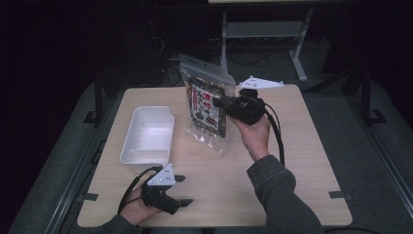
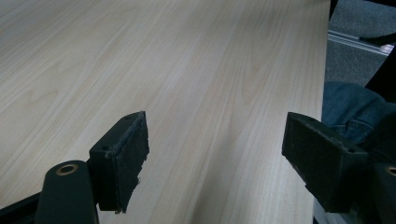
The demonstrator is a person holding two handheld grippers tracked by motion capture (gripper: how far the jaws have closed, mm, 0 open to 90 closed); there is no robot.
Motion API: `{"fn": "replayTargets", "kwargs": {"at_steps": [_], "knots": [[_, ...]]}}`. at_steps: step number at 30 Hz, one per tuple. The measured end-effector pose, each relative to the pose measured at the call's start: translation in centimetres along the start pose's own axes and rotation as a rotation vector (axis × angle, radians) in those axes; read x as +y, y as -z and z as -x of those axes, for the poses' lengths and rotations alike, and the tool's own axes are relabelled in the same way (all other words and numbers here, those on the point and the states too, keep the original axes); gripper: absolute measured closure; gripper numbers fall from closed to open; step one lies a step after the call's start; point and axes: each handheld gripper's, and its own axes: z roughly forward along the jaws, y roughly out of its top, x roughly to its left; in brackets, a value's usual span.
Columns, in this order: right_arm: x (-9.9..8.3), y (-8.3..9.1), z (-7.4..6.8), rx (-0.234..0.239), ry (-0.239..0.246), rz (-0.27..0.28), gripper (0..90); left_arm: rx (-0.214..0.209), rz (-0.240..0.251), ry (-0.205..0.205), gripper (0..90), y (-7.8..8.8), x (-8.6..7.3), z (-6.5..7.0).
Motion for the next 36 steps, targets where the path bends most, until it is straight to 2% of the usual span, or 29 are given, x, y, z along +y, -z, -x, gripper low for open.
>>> {"fn": "replayTargets", "kwargs": {"at_steps": [10,21,28,36], "knots": [[0.7,-2.2,-1.4,0.004,0.004,0.019,74.6,0.015,0.008,0.006,22.2,0.9,-0.7,-0.1],[1.3,-4.5,-3.2,0.023,0.009,0.034,74.6,0.029,-0.009,0.000,22.2,1.5,-1.5,0.1],[1.8,-6.5,-4.8,0.017,0.026,0.052,74.6,0.037,-0.013,-0.002,22.1,2.0,-2.0,0.1],[1.8,-8.4,-5.7,0.016,0.021,0.065,74.7,0.052,-0.013,0.009,22.1,2.6,-2.6,-0.1]]}}
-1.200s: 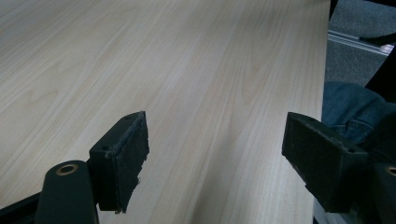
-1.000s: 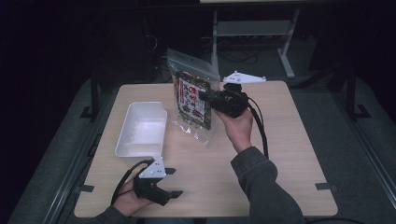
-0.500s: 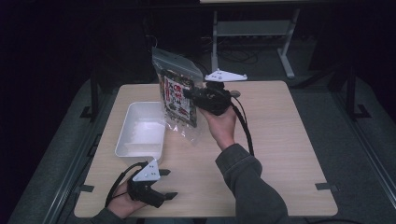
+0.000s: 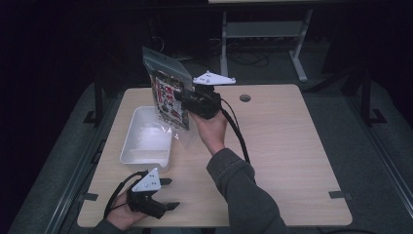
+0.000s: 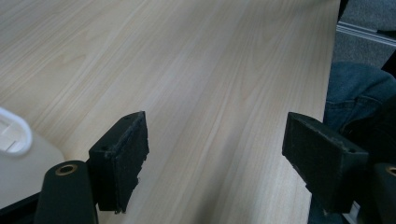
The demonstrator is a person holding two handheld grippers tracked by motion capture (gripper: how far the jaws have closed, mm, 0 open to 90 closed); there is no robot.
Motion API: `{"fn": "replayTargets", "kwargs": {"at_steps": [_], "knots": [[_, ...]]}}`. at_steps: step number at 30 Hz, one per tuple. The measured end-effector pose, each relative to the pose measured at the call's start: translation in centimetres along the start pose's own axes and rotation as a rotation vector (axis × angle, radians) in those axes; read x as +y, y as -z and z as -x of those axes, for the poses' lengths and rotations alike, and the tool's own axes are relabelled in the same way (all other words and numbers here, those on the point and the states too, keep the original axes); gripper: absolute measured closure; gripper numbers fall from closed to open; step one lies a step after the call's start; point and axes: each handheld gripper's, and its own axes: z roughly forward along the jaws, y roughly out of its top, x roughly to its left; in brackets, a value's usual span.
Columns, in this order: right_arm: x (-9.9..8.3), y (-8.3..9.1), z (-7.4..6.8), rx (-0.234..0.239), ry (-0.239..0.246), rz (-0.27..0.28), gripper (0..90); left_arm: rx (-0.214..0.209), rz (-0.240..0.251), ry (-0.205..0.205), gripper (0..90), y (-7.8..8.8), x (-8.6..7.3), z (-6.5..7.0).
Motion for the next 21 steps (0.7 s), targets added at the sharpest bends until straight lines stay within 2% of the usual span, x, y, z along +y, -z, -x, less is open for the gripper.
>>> {"fn": "replayTargets", "kwargs": {"at_steps": [6,10,21], "knots": [[0.0,-1.7,-1.0,-0.001,0.011,0.009,74.7,0.010,-0.004,0.000,22.0,0.3,-0.4,0.0],[-0.2,-2.7,-1.5,-0.002,0.001,0.015,74.7,0.014,-0.004,0.006,22.0,0.5,-0.6,-0.1],[-0.9,-5.4,-2.6,-0.036,0.007,0.010,74.7,0.024,-0.006,0.006,22.0,0.9,-0.8,-0.2]]}}
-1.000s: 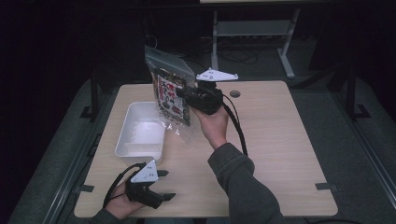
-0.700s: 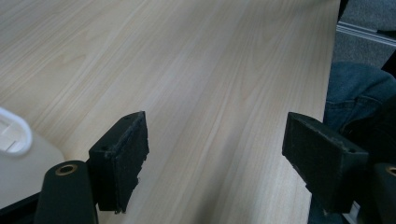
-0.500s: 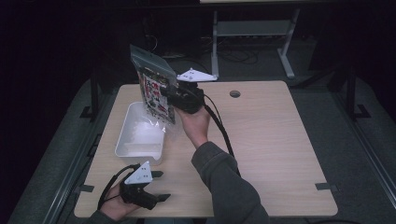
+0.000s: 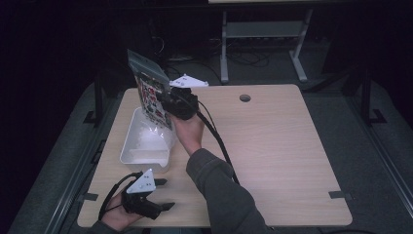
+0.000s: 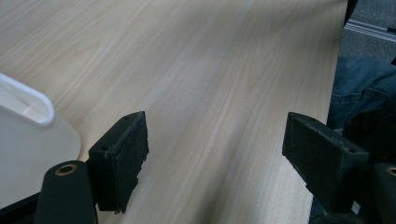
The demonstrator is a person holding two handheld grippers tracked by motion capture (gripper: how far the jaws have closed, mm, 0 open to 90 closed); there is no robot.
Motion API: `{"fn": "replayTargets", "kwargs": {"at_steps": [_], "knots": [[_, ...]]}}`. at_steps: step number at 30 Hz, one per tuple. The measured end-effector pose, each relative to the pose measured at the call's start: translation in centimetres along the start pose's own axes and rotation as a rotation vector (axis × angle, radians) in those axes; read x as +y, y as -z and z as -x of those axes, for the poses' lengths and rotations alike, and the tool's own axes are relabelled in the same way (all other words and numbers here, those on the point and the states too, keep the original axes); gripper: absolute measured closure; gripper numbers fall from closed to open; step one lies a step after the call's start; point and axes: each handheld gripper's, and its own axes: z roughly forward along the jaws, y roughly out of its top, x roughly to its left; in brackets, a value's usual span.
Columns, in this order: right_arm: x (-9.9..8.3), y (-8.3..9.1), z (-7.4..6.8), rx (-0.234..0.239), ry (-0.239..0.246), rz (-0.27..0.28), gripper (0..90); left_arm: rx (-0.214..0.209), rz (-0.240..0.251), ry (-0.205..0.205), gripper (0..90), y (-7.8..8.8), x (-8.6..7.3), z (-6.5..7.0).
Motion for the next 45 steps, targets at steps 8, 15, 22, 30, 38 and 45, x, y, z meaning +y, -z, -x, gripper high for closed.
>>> {"fn": "replayTargets", "kwargs": {"at_steps": [8,15,22,30,38,45], "knots": [[-1.0,-2.0,-0.7,-0.039,-0.004,-0.010,74.7,-0.004,0.001,-0.001,21.9,0.0,0.0,0.0],[-2.2,-3.7,-1.5,-0.066,0.020,-0.032,74.7,-0.003,-0.009,-0.011,22.0,-0.1,-0.1,0.2],[-2.9,-4.6,-1.7,-0.091,0.011,-0.043,74.7,-0.006,-0.006,-0.008,21.9,-0.1,-0.2,0.1],[-3.9,-5.4,-2.4,-0.119,0.019,-0.048,74.7,-0.010,-0.013,-0.011,22.1,-0.2,-0.2,0.1],[-5.1,-6.0,-2.8,-0.137,0.009,-0.057,74.3,-0.012,-0.019,-0.014,22.2,-0.3,-0.2,0.1],[-5.4,-6.0,-3.0,-0.133,0.012,-0.063,73.2,-0.016,-0.027,-0.021,22.3,-0.4,-0.2,0.1]]}}
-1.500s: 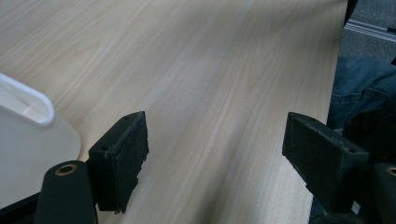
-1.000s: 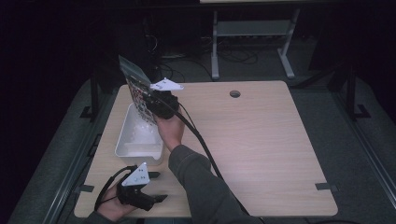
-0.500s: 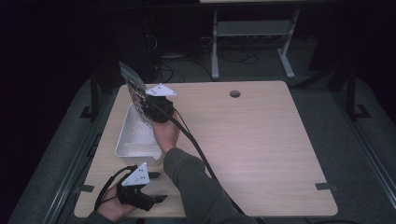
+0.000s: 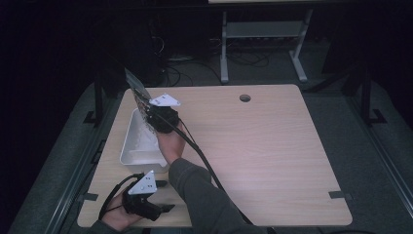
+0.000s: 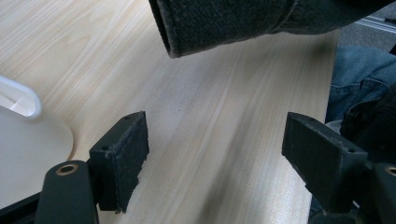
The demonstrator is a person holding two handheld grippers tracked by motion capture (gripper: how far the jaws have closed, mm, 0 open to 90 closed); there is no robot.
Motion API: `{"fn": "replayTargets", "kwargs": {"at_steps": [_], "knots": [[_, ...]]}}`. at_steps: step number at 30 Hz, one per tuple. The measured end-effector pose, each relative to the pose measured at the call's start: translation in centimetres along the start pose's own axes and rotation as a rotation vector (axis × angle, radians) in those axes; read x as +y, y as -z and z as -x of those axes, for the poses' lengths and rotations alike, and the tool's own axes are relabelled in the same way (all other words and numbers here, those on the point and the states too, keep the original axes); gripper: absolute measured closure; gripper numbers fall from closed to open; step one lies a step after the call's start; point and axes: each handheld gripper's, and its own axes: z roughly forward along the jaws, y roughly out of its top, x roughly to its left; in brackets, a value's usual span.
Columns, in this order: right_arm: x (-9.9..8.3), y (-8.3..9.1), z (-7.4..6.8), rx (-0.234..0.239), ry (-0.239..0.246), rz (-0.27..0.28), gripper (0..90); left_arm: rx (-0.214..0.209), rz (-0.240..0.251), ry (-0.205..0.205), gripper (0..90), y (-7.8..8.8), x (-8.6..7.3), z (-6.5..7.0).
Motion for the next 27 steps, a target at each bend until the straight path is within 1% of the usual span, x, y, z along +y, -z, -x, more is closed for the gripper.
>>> {"fn": "replayTargets", "kwargs": {"at_steps": [2,4,6,8,10,11,13,15,18,19,20,21,23,24,25,26,27], "knots": [[-0.1,0.1,0.0,0.004,0.000,-0.005,71.8,0.000,-0.001,0.000,22.3,0.0,0.0,0.0],[-0.1,0.2,0.3,0.027,-0.002,-0.020,68.0,0.000,-0.002,0.002,22.3,0.0,0.0,0.0],[-0.1,0.4,0.5,0.030,-0.004,-0.028,64.8,0.000,-0.005,0.002,22.3,-0.1,0.0,0.0],[-0.1,0.6,0.8,0.042,-0.002,-0.038,65.4,0.000,-0.006,0.002,22.3,-0.1,0.0,0.1],[-0.1,0.8,1.0,0.044,0.004,-0.045,69.6,0.000,-0.006,0.002,22.3,-0.1,0.0,0.1],[-0.2,0.9,1.0,0.045,0.011,-0.048,70.1,-0.001,-0.007,0.002,22.3,-0.2,0.0,0.0],[-0.3,1.0,1.0,0.027,0.024,-0.051,71.1,-0.001,-0.011,0.000,22.3,-0.2,-0.1,0.0],[-0.4,1.1,0.9,0.020,0.035,-0.054,72.0,-0.001,-0.011,0.000,22.3,-0.2,-0.1,0.0],[-0.6,1.3,0.5,0.005,0.063,-0.061,72.7,-0.001,-0.012,0.000,22.3,-0.2,-0.1,0.0],[-0.7,1.4,0.2,-0.008,0.094,-0.069,73.0,-0.001,-0.012,-0.001,22.3,-0.2,-0.1,0.0],[-0.7,1.4,0.2,-0.008,0.094,-0.069,73.0,-0.001,-0.012,-0.001,22.3,-0.2,-0.1,0.0],[-0.7,1.5,0.1,-0.014,0.105,-0.072,73.3,-0.001,-0.013,-0.001,22.3,-0.2,-0.1,0.0],[-0.8,1.6,-0.1,-0.029,0.109,-0.078,73.5,-0.001,-0.015,-0.004,22.3,-0.2,-0.1,0.0],[-0.9,1.7,-0.1,-0.034,0.103,-0.078,73.5,0.000,-0.015,-0.004,22.3,-0.2,-0.1,0.0],[-0.9,1.7,-0.1,-0.049,0.104,-0.078,73.5,0.000,-0.014,-0.005,22.3,-0.2,-0.1,0.0],[-1.0,1.8,-0.2,-0.067,0.092,-0.077,73.5,0.000,-0.013,-0.004,22.4,-0.2,-0.1,0.0],[-1.1,1.8,-0.1,-0.074,0.076,-0.077,73.7,0.000,-0.014,-0.005,22.3,-0.2,-0.1,0.0]]}}
